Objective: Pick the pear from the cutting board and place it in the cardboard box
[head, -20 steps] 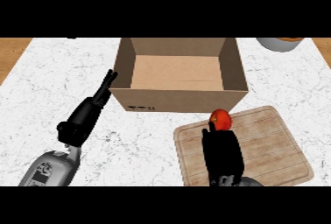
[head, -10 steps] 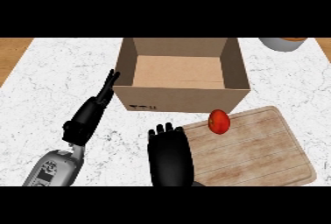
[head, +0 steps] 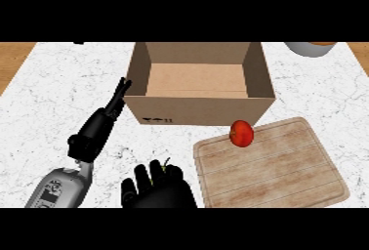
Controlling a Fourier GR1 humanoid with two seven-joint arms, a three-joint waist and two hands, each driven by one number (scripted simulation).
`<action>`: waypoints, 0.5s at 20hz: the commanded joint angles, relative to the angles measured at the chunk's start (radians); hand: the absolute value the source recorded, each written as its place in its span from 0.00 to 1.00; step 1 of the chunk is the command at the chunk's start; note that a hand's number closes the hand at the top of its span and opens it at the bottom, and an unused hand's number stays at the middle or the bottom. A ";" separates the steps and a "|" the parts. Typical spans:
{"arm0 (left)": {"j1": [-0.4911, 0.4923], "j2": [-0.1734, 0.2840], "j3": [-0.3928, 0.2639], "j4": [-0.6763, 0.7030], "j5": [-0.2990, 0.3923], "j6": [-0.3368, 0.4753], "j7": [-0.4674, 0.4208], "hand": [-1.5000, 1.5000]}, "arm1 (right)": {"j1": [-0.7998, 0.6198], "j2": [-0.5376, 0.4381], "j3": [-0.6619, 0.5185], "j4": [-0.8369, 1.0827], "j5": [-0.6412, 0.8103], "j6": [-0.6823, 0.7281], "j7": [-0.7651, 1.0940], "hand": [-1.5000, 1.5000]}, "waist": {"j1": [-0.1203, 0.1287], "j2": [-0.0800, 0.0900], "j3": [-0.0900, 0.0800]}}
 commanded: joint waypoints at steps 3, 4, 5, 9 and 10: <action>0.051 0.017 0.000 -0.005 0.010 -0.038 0.018 0.50 | -0.107 0.011 -0.024 -0.107 0.005 0.033 0.229 1.00 | -0.004 0.002 -0.003; 0.024 0.006 -0.002 0.041 -0.006 -0.029 0.006 0.50 | -0.137 0.011 -0.039 -0.107 -0.008 0.006 0.252 1.00 | -0.006 0.003 -0.004; 0.013 0.001 -0.008 -0.023 -0.008 -0.016 0.051 0.50 | -0.108 0.011 -0.052 -0.170 -0.027 0.029 0.267 1.00 | -0.008 0.000 -0.003; 0.033 -0.017 -0.010 0.033 -0.013 -0.022 0.004 0.50 | -0.202 0.011 -0.141 -0.112 -0.040 0.040 0.279 1.00 | -0.009 0.003 -0.004; 0.025 0.016 0.022 0.008 0.020 -0.051 0.041 0.50 | -0.213 0.011 -0.220 -0.110 -0.047 0.064 0.230 1.00 | -0.009 0.004 -0.004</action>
